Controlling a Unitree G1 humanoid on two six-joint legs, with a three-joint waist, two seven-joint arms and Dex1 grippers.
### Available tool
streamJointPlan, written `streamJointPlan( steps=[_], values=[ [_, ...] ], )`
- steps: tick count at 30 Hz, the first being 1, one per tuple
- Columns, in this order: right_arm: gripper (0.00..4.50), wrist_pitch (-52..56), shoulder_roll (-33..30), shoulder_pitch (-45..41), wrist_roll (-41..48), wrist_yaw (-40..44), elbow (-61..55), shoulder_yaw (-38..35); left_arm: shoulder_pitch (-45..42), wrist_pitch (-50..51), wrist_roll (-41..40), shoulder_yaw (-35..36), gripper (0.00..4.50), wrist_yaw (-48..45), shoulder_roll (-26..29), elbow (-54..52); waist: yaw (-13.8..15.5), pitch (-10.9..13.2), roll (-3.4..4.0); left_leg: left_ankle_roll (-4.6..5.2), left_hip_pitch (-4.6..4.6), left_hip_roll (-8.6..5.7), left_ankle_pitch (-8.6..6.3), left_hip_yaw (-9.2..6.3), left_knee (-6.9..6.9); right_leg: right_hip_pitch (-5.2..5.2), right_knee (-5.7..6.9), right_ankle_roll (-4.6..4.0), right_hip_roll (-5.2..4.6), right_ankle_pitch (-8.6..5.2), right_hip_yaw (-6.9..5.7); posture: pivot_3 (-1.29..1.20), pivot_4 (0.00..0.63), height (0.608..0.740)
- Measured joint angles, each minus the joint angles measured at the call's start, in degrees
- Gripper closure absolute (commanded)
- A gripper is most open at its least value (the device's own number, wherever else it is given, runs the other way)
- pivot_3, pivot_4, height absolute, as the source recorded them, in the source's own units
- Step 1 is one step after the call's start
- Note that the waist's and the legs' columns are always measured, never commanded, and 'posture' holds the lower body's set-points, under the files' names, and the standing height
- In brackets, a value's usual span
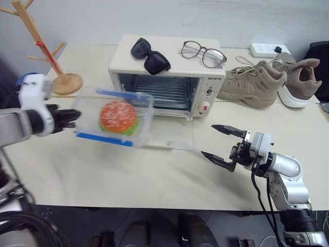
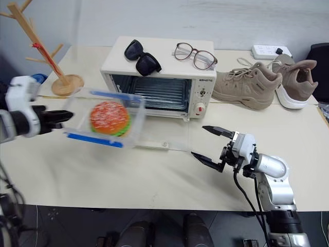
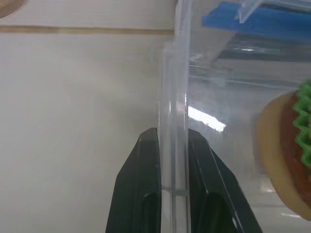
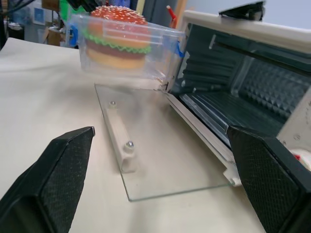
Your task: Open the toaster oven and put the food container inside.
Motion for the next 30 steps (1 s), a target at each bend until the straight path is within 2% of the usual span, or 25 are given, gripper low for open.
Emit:
streamJointPlan(
  steps=[3, 10, 11, 14, 19, 20, 23, 24, 26, 28, 30],
  values=[
    [0.00, 1.77, -0.23, 0.99, 0.02, -2.08, -3.76, 0.02, -0.45, 0.46, -0.46, -4.59, 4.24, 2.88, -2.66, -0.37, -0.51, 0.00, 0.00, -0.06, -0.02, 0.06, 0.02, 0.05, 0.02, -0.08, 0.25, 0.00, 0.10, 0.00, 0.09, 0.00, 0.150, 0.740],
    [0.00, 6.25, -0.76, 3.73, 0.31, -6.92, -12.06, -0.41, -5.69, 0.51, 2.61, -4.25, 4.24, 10.02, -14.53, 1.29, 0.16, 0.02, -0.03, -0.07, -0.06, 0.06, 0.02, 0.07, 0.21, -0.08, 0.31, 0.00, 0.16, 0.00, 0.11, 0.00, 0.150, 0.740],
    [0.00, 7.08, -0.84, 4.16, 0.44, -7.77, -13.11, -0.61, -6.07, 0.55, 3.37, -4.19, 3.52, 10.77, -16.90, 1.71, 0.37, 0.02, -0.03, -0.07, -0.06, 0.06, 0.02, 0.06, 0.24, -0.07, 0.31, 0.01, 0.16, 0.00, 0.11, 0.00, 0.150, 0.740],
    [0.00, 9.10, -0.87, 4.07, 0.50, -9.62, -15.75, -0.63, -7.24, 0.53, 4.92, -4.22, 2.79, 11.56, -21.66, 3.37, 0.49, 0.03, -0.05, -0.07, -0.09, 0.06, 0.02, 0.06, 0.33, -0.07, 0.30, 0.01, 0.17, 0.00, 0.11, 0.00, 0.150, 0.740],
    [0.00, 14.24, -1.86, 3.85, 1.58, -11.34, -18.30, -0.34, -8.61, -0.01, 7.22, -2.82, 1.28, 9.95, -22.15, 3.52, 0.26, 0.03, -0.05, -0.15, -0.07, 0.12, 0.02, 0.09, 0.33, -0.09, 0.31, 0.00, 0.27, 0.00, 0.13, 0.00, 0.150, 0.740],
    [0.00, 16.32, -2.65, 3.85, 2.51, -11.45, -19.34, -0.14, -8.58, -1.12, 7.13, -2.19, 1.28, 8.54, -21.74, 3.37, 0.25, 0.03, -0.04, -0.15, -0.06, 0.12, 0.02, 0.10, 0.33, -0.10, 0.31, 0.00, 0.26, 0.00, 0.15, 0.00, 0.150, 0.740],
    [0.99, 23.37, -6.33, 4.48, 5.47, -11.23, -23.62, 0.85, -6.37, -6.00, 5.28, -1.46, 1.24, -0.09, -14.71, 2.07, -0.05, 0.03, -0.04, -0.19, -0.05, 0.17, 0.00, 0.13, 0.30, -0.12, 0.30, -0.02, 0.29, -0.02, 0.18, 0.00, 0.150, 0.740],
    [1.16, 25.64, -7.86, 5.13, 5.95, -11.08, -24.74, 0.97, -4.49, -8.10, 4.99, -1.53, 1.42, -3.62, -10.57, 1.27, -0.22, 0.03, -0.04, -0.21, -0.05, 0.20, -0.01, 0.12, 0.28, -0.12, 0.24, -0.05, 0.30, -0.03, 0.16, 0.00, 0.150, 0.740],
    [1.78, 29.44, -10.55, 6.59, 6.42, -10.59, -26.03, 1.85, -0.18, -13.42, 5.30, -2.56, 1.76, -11.03, -3.16, 0.83, -0.25, 0.03, -0.04, -0.21, -0.03, 0.21, -0.01, 0.13, 0.24, -0.10, 0.01, -0.08, 0.30, -0.05, 0.16, 0.00, 0.150, 0.740],
    [2.38, 32.72, -12.25, 7.34, 6.17, -9.78, -26.63, 4.69, 7.84, -23.79, 6.84, -5.38, 2.29, -22.83, 5.31, 0.00, -0.33, 0.03, -0.03, -0.19, 0.05, 0.21, 0.00, 0.14, 0.17, -0.04, -0.10, -0.14, 0.25, -0.08, 0.17, 0.00, 0.150, 0.740],
    [3.05, 34.28, -12.29, 7.12, 5.28, -9.65, -26.58, 7.43, 14.21, -32.76, 8.06, -7.31, 2.89, -32.30, 8.24, -1.17, -0.12, 0.05, 0.00, -0.12, 0.11, 0.22, -0.03, 0.14, 0.14, 0.07, -0.18, -0.18, 0.18, -0.10, 0.17, 0.00, 0.150, 0.740]
  ],
)
